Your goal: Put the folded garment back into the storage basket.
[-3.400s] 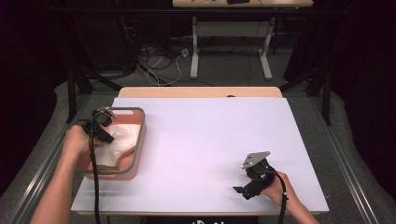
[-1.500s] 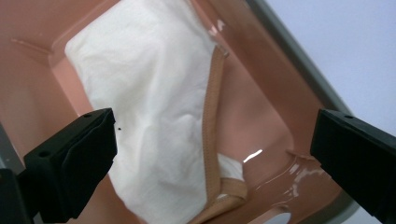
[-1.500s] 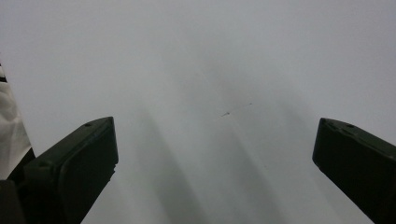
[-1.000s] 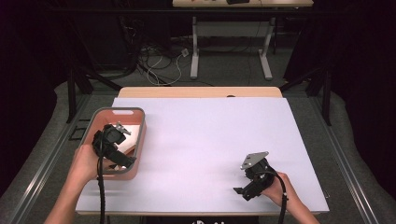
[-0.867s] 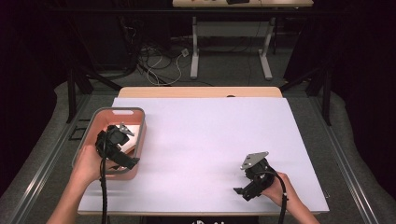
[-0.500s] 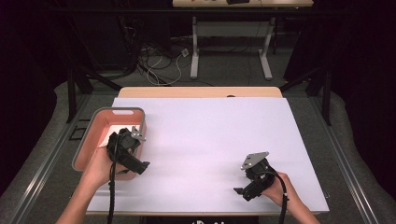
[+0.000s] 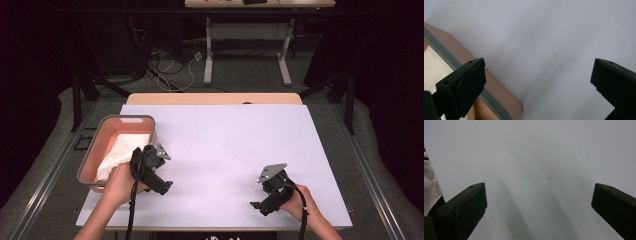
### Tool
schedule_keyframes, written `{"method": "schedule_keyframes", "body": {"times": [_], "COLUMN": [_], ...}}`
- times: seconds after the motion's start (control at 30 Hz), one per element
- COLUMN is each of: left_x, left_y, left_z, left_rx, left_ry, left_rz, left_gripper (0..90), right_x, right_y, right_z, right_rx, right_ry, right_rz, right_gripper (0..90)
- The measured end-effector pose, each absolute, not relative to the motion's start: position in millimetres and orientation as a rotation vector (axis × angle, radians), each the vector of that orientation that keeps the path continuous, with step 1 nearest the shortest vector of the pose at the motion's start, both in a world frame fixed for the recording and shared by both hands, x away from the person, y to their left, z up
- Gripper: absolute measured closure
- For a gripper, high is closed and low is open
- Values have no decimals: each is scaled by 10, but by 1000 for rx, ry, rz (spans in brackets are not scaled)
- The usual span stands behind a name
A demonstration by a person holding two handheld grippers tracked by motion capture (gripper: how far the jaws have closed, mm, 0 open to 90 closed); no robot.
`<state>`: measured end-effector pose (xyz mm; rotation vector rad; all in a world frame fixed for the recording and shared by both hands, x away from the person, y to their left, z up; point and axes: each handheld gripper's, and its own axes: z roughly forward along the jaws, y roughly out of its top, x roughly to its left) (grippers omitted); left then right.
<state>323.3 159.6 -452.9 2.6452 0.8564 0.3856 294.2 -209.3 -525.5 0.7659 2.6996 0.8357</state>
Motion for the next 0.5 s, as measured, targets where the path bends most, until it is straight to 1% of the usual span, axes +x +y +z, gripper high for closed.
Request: {"method": "schedule_keyframes", "body": {"times": [0.5], "left_x": [3135], "left_y": [1461], "left_z": [-4763], "left_rx": [2644], "left_ry": [813], "left_rz": [368], "left_gripper": [0], "right_x": [2930], "right_y": [-2089], "right_z": [-5261], "right_rx": [757], "right_ry": [2706], "right_rz": [820], "right_gripper": [0]}}
